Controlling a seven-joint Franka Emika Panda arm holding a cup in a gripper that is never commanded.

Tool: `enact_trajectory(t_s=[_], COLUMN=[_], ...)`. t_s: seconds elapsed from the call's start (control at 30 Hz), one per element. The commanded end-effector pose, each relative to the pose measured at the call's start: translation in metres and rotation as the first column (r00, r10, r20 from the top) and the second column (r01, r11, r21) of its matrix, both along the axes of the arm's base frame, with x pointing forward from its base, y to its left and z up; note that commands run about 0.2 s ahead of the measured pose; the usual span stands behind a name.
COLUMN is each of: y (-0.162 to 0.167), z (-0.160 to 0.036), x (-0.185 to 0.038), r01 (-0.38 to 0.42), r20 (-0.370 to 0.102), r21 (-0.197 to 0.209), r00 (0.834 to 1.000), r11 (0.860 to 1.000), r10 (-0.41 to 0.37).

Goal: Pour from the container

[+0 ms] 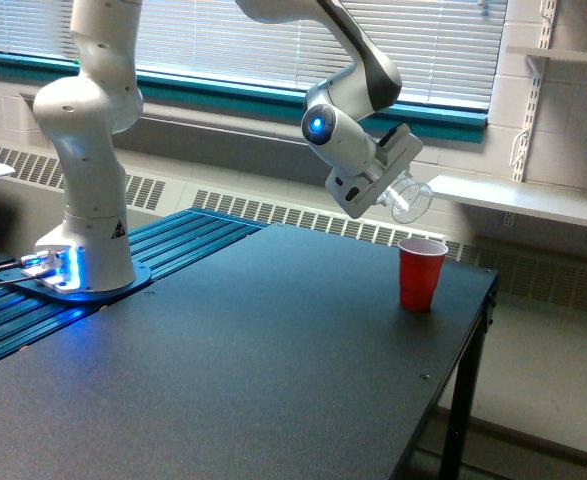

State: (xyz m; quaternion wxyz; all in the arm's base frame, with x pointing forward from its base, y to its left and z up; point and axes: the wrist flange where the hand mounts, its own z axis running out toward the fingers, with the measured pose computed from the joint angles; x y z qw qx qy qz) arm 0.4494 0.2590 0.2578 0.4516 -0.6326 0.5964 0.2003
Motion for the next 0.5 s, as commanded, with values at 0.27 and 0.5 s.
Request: enact_trajectory(t_s=[0.27, 0.5], y=[-0.005, -0.014], z=[0.002, 0.006], x=[0.007, 0.011], r01=[0.019, 0.018], r20=[-0.01, -0.007], r21=[-0.019, -0.05], r00=[1.0, 1.0], r11=[1.0, 0.999], r10=[-0.019, -0.018])
